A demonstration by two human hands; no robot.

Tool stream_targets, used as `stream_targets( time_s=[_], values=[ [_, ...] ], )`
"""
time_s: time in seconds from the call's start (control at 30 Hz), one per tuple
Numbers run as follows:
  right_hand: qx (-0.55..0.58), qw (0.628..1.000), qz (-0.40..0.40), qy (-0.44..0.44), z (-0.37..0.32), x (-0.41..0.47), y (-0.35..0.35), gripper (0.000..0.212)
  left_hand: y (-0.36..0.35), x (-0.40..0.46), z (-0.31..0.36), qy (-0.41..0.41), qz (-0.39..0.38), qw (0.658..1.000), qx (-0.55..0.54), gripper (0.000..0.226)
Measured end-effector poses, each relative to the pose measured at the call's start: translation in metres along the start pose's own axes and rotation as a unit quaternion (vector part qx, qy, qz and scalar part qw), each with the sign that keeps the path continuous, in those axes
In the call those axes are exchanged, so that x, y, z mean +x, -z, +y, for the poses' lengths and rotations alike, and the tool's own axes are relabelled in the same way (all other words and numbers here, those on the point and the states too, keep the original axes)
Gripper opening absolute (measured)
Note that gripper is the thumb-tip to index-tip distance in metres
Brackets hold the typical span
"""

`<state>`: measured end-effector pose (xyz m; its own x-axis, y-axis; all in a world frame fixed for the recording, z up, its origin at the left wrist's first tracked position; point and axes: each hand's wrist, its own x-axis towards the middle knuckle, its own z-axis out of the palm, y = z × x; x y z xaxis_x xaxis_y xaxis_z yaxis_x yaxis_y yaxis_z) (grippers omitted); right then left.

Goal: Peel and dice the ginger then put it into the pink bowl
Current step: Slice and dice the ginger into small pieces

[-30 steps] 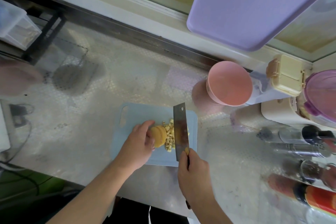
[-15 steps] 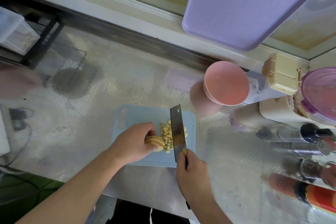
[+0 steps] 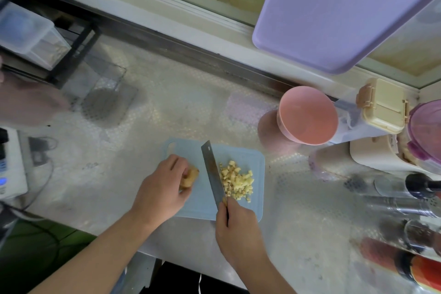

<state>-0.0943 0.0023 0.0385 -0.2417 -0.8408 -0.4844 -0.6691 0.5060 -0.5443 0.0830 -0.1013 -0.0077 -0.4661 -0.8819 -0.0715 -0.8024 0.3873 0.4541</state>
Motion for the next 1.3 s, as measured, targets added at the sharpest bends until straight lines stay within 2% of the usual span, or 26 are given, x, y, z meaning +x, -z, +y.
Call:
stream_targets(
  time_s=[0.13,0.27,0.4,0.53,0.6,0.83,0.97,1.17,1.3],
  values=[
    [-0.028,1.000,-0.011,-0.009,-0.002,0.003,-0.015,0.029,-0.011,-0.017,0.000,0.020,-0.027,0.999,-0.013,0.051],
    [-0.039,0.999,-0.021,-0.026,-0.002,0.000,-0.022,0.027,-0.014,-0.022,0.003,0.098,-0.015,0.992,-0.074,0.051],
    [-0.029,0.999,-0.025,-0.028,-0.012,0.000,-0.023,0.029,-0.012,-0.015,0.009,0.160,-0.037,0.979,-0.122,0.064],
    [-0.022,0.999,-0.022,-0.033,-0.019,0.001,-0.025,0.030,-0.010,-0.005,0.022,0.164,-0.052,0.980,-0.097,0.038],
    [-0.021,0.999,-0.018,-0.037,-0.017,0.002,-0.024,0.032,-0.010,-0.003,0.024,0.167,-0.056,0.980,-0.090,0.032],
    [-0.027,0.998,-0.022,-0.046,-0.014,0.001,-0.019,0.031,-0.006,-0.005,0.024,0.140,-0.085,0.986,0.016,0.051],
    [-0.023,0.999,-0.022,-0.044,-0.016,0.000,-0.019,0.032,-0.007,-0.003,0.029,0.150,-0.088,0.984,0.035,0.045],
    [-0.022,0.999,-0.033,-0.031,-0.021,-0.001,-0.021,0.033,-0.010,-0.008,0.030,0.121,-0.080,0.989,0.040,0.044],
    [-0.015,0.999,-0.024,-0.031,-0.018,0.001,-0.021,0.030,-0.009,-0.008,0.031,0.143,-0.077,0.986,0.033,0.044]
  ],
)
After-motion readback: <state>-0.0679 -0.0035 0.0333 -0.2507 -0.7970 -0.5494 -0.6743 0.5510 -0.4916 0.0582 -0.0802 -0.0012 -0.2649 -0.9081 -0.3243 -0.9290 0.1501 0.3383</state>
